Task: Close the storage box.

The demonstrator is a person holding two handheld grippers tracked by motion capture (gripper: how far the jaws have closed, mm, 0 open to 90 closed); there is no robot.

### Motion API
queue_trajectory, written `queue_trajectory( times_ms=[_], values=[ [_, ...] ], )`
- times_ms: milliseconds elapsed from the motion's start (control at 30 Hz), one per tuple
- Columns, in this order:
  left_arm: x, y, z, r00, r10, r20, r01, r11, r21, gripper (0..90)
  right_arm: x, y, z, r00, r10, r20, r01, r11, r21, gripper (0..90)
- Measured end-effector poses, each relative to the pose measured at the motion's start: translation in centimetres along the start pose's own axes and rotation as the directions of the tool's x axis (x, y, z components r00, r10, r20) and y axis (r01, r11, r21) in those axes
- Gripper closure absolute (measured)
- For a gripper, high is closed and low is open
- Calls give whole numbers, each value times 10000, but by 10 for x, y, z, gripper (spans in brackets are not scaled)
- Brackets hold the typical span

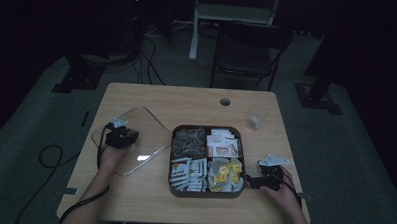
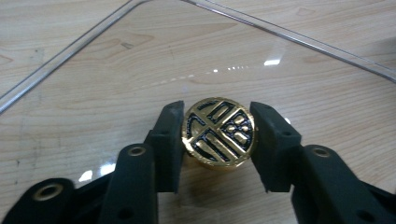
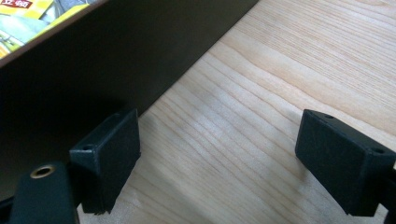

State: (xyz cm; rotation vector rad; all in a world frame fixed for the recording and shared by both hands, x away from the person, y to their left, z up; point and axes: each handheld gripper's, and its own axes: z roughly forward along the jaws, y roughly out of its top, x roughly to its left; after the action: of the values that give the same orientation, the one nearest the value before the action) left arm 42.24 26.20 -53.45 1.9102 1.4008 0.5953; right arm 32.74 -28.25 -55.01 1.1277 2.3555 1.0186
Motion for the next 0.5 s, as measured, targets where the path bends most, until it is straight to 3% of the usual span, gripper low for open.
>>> queue_trajectory(
  times_ms=[233,500],
  values=[
    [-2,1,0,9997,154,-179,-154,9999,38,593,0,0,0,10000,-2,1,2,10000,0,136],
    [4,3,-7,9997,-243,60,243,9997,-50,596,0,0,0,10000,2,0,-2,10000,0,135]
  ],
)
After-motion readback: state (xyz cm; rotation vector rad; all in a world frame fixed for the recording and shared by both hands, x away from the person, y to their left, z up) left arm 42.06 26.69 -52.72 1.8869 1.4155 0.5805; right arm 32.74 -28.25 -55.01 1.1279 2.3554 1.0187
